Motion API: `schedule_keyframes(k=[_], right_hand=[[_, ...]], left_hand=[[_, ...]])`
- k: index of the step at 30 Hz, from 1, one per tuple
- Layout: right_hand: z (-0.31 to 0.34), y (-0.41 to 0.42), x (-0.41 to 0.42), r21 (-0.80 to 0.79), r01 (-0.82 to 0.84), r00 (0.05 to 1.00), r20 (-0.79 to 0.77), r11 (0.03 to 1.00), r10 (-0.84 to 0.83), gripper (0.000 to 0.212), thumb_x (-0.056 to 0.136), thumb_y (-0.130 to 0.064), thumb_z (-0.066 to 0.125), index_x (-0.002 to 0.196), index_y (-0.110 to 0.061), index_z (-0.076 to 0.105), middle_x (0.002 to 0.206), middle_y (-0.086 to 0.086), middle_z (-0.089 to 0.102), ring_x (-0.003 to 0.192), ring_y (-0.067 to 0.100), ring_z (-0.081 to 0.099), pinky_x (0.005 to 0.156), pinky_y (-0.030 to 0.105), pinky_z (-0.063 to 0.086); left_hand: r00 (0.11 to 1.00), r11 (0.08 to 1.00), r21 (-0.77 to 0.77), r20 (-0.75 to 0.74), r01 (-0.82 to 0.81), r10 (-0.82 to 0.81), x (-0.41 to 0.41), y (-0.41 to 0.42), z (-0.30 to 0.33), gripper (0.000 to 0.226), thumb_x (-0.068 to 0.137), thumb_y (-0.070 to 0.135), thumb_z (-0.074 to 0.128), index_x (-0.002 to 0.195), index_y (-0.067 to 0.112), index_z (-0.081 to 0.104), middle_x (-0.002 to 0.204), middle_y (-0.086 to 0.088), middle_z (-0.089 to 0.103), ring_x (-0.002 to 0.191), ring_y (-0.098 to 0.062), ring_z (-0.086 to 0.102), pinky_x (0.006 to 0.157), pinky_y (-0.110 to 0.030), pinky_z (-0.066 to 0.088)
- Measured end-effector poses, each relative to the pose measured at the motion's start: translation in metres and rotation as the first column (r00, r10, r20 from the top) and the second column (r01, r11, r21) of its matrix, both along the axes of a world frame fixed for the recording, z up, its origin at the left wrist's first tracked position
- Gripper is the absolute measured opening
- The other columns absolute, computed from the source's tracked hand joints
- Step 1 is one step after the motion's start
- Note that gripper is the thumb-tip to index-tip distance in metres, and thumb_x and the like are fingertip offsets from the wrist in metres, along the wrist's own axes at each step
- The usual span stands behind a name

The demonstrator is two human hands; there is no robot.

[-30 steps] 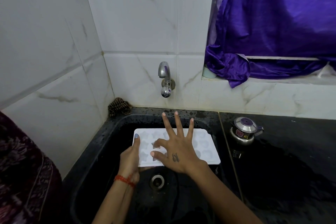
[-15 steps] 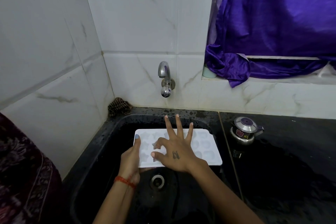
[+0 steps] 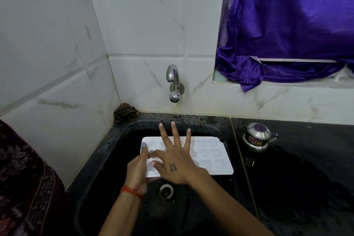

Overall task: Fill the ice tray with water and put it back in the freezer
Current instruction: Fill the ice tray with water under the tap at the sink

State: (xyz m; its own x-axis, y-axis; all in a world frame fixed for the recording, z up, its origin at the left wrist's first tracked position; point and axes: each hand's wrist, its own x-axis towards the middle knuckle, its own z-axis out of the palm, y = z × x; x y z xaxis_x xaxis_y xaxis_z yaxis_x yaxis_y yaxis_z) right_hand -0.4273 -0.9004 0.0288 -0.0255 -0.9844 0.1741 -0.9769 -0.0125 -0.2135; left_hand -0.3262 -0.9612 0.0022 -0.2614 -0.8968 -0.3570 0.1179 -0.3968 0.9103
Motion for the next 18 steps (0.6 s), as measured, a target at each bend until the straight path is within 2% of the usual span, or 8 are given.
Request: schedule_keyframes(k=[4,7,8,14,16,18], right_hand=[[-0.0004,-0.0039,-0.0017,0.135,0.003,0.997,0.070,0.991,-0.013,0.034,0.095,-0.047,0.038,0.126,-0.043,0.050,0.155,0.001,-0.027,0.130,0.029,-0.045,0.096,0.060,-0.035],[0.0002,-0.0050,-0.0042,0.160,0.013,0.994,0.101,0.987,-0.030,0.032,0.092,-0.050,0.039,0.121,-0.045,0.052,0.155,0.000,-0.026,0.131,0.028,-0.044,0.095,0.059,-0.035],[0.0004,-0.0050,-0.0046,0.147,0.013,0.996,0.081,0.989,-0.025,0.032,0.092,-0.051,0.039,0.119,-0.044,0.053,0.155,0.000,-0.026,0.131,0.028,-0.044,0.094,0.058,-0.036],[0.0019,-0.0028,-0.0049,-0.057,0.003,0.990,-0.143,0.998,-0.011,0.030,0.088,-0.051,0.041,0.108,-0.040,0.060,0.157,0.002,-0.021,0.133,0.033,-0.040,0.093,0.060,-0.038],[0.0017,-0.0022,-0.0034,-0.069,-0.003,0.990,-0.139,0.998,-0.007,0.030,0.088,-0.049,0.042,0.110,-0.040,0.060,0.156,0.001,-0.024,0.133,0.032,-0.041,0.094,0.060,-0.037],[0.0007,-0.0027,-0.0005,-0.022,0.001,0.999,-0.052,1.000,-0.002,0.029,0.090,-0.045,0.042,0.114,-0.040,0.058,0.154,0.000,-0.028,0.130,0.031,-0.045,0.093,0.059,-0.038]], left_hand=[[1.000,1.000,0.003,0.029,-0.008,0.008,0.0010,0.0004,-0.0022,0.042,0.088,0.047,0.055,0.086,0.008,0.069,0.089,-0.017,0.072,0.073,-0.028,0.069,0.055,-0.034,0.056],[0.999,1.000,0.019,0.037,-0.010,0.009,0.0013,0.0010,-0.0015,0.045,0.088,0.047,0.055,0.090,0.005,0.069,0.095,-0.020,0.071,0.085,-0.034,0.068,0.079,-0.045,0.055],[0.999,1.000,0.018,0.038,-0.007,0.007,0.0012,0.0012,-0.0015,0.045,0.088,0.047,0.055,0.091,0.005,0.069,0.094,-0.020,0.071,0.086,-0.034,0.068,0.082,-0.047,0.055],[1.000,1.000,-0.001,0.018,0.010,-0.010,0.0009,0.0007,-0.0056,0.044,0.087,0.049,0.055,0.087,0.008,0.070,0.084,-0.016,0.072,0.067,-0.025,0.069,0.054,-0.030,0.054],[1.000,1.000,-0.004,0.014,0.012,-0.012,0.0017,0.0000,-0.0060,0.043,0.086,0.050,0.055,0.086,0.009,0.070,0.085,-0.016,0.073,0.064,-0.024,0.070,0.049,-0.029,0.054],[1.000,1.000,-0.002,0.013,0.013,-0.013,0.0018,-0.0008,-0.0054,0.044,0.085,0.051,0.055,0.086,0.010,0.070,0.087,-0.015,0.072,0.069,-0.025,0.070,0.052,-0.032,0.055]])
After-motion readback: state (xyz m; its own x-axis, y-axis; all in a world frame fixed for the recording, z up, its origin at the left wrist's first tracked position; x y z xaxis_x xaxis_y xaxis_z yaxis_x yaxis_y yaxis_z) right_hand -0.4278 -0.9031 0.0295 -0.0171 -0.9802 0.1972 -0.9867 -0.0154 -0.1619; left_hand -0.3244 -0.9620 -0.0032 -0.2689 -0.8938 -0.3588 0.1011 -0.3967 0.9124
